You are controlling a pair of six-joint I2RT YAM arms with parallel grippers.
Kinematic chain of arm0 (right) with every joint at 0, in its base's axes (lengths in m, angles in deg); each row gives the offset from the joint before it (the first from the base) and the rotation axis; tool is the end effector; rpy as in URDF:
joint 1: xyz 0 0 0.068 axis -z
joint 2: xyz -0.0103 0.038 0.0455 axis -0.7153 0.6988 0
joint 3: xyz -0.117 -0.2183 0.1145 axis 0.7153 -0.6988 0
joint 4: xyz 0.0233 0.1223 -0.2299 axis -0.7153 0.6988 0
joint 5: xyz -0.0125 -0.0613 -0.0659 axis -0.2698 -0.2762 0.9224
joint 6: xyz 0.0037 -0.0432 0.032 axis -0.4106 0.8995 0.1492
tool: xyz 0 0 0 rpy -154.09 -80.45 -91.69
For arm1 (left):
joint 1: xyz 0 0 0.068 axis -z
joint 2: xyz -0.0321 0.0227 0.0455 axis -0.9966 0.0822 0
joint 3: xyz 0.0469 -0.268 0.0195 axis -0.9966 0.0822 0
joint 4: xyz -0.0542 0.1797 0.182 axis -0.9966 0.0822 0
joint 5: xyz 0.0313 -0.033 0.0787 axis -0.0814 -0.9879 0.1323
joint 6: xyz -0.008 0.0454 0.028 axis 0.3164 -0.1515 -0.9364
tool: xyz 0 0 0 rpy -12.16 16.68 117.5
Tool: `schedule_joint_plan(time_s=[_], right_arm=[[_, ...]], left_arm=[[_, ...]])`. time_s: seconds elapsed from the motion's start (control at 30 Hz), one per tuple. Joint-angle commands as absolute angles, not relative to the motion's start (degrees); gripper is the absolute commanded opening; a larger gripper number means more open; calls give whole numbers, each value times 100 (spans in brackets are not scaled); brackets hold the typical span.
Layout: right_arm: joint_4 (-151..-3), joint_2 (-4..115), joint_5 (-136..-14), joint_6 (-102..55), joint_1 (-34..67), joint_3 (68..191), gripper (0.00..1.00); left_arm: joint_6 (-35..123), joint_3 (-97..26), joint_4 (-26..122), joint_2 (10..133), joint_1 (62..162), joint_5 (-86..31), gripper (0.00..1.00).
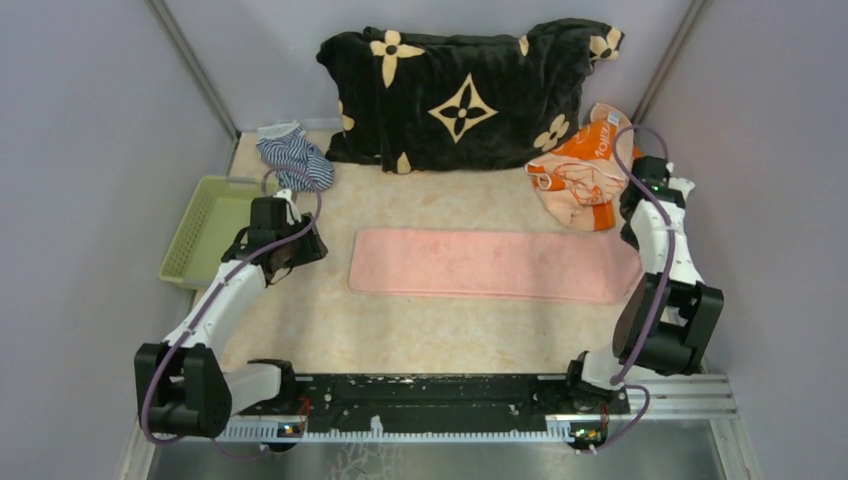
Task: Roll the towels
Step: Fold the towel at the center of the board.
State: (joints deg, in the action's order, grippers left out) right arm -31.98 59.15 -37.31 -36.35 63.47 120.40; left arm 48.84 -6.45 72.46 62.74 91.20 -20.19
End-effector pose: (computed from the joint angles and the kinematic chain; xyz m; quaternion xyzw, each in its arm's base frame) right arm 0.2741 -0.1067 0.2626 0.3556 0.8736 -0.2487 0.2204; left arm 0.2394 -0.0255 0.2328 -0.0791 0.9249 -0.0795 0.3632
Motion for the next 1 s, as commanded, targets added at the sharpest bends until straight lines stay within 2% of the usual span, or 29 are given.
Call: schedule_joint_plan(time_s=[0.0, 0.2, 0.4, 0.63, 0.97], right_arm=[[-2599, 5581, -4079, -3812, 5493, 12328, 0], [-2315, 5220, -5377, -4469, 4041, 12505, 0], [-2723, 5568, -6129, -5492, 2546, 12793, 0], [-3017, 6633, -6243, -6287, 1358, 13640, 0], [-3253, 7695, -5898, -7193, 534, 14604, 0]], left_arm=[[5048, -589, 7296, 6337, 9146, -2581, 59], [5151, -600, 7101, 6597, 9146, -3039, 58], [5334, -616, 6865, 7021, 9144, -3342, 58], [5393, -666, 6667, 7490, 9163, -3494, 56], [5509, -538, 6433, 7859, 9205, -3832, 44]])
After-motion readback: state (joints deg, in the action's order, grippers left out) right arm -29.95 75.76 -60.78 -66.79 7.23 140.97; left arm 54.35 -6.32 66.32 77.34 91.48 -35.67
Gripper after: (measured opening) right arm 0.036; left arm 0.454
